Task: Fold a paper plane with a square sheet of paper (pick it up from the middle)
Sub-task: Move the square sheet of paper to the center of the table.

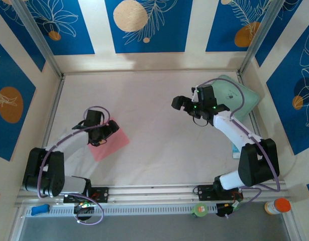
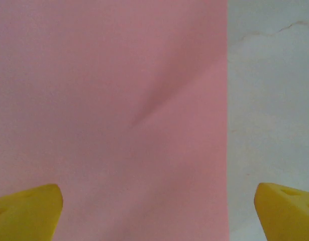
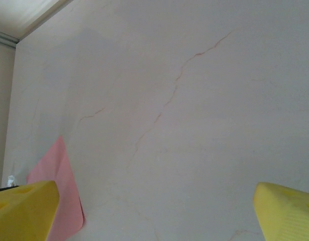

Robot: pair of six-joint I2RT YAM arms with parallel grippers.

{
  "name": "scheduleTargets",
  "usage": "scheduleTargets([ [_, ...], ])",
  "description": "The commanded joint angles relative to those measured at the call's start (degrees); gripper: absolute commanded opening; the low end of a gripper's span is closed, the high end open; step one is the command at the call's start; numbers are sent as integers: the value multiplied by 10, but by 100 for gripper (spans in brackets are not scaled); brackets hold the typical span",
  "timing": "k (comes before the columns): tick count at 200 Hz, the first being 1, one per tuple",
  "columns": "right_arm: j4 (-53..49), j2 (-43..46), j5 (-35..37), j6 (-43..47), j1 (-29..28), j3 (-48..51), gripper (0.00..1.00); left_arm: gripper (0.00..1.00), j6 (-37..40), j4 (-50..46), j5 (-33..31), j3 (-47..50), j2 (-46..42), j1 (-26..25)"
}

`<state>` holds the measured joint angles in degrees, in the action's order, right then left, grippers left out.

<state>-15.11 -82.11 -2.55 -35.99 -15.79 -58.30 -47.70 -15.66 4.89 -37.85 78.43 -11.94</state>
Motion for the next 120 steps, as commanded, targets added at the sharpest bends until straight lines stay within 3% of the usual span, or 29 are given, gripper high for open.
scheduleTargets([
  [1, -16, -10, -2, 11, -1, -16, 99, 97, 1, -3, 1, -3, 21, -9],
  [50, -14, -12, 4, 8, 4, -10, 99, 96, 14, -9, 3, -31, 82, -50],
  [120, -16, -13, 8, -3, 20, -4, 100, 96, -36, 7, 17, -94, 173, -203],
])
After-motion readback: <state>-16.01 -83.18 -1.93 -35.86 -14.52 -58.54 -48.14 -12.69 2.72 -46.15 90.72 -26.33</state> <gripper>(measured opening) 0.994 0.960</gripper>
